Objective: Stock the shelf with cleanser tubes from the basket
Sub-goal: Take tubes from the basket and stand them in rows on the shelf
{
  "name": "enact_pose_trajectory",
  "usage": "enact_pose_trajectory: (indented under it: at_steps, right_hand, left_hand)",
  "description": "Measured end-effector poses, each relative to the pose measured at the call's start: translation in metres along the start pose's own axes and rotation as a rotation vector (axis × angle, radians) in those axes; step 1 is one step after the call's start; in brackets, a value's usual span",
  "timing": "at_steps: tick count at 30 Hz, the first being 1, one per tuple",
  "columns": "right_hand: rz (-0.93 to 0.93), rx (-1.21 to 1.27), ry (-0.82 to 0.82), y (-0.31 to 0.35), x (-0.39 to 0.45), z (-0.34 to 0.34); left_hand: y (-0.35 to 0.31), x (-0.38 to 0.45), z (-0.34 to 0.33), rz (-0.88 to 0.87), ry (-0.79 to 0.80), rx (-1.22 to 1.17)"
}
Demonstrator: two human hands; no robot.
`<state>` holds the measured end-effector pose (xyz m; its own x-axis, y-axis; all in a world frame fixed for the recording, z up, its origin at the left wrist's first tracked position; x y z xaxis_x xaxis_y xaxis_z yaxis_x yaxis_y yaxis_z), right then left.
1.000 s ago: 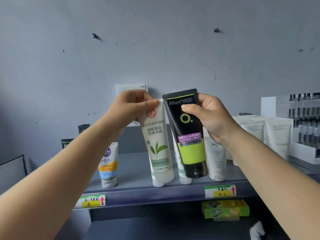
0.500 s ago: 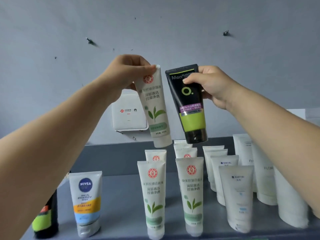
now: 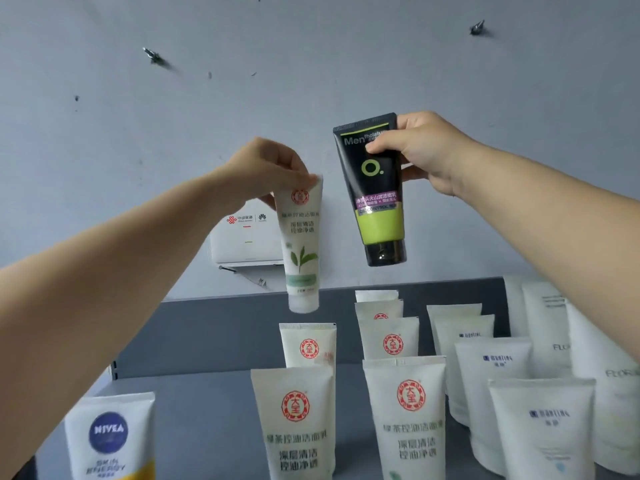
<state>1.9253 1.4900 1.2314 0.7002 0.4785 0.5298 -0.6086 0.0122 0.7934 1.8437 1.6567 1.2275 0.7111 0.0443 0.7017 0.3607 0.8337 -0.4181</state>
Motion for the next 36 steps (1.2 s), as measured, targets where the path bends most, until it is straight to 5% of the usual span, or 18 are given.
enact_pose_trajectory:
  at_steps: [14, 36]
  right_hand:
    - [-0.095, -0.09, 0.004, -0.023, 0.008, -0.027]
    - [-0.138, -0.069, 0.0, -0.021, -0.004, -0.043]
  left_hand:
    - [0.069, -0.025, -0.09, 0.138, 0.525, 0.157]
    - [0.089, -0.056, -0.125, 0.143, 0.643, 0.139]
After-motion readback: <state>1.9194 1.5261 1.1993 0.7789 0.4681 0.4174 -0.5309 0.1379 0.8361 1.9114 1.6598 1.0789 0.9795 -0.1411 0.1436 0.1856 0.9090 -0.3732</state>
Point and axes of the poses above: each hand's wrist, its own x-axis towards the middle knuckle, its own z-axis out of the back of the hand, y = z × x, the point moved 8 cm from there along x, towards the middle knuckle, and after that the axes turned 9 degrees about -z, right-handed, at the moved point
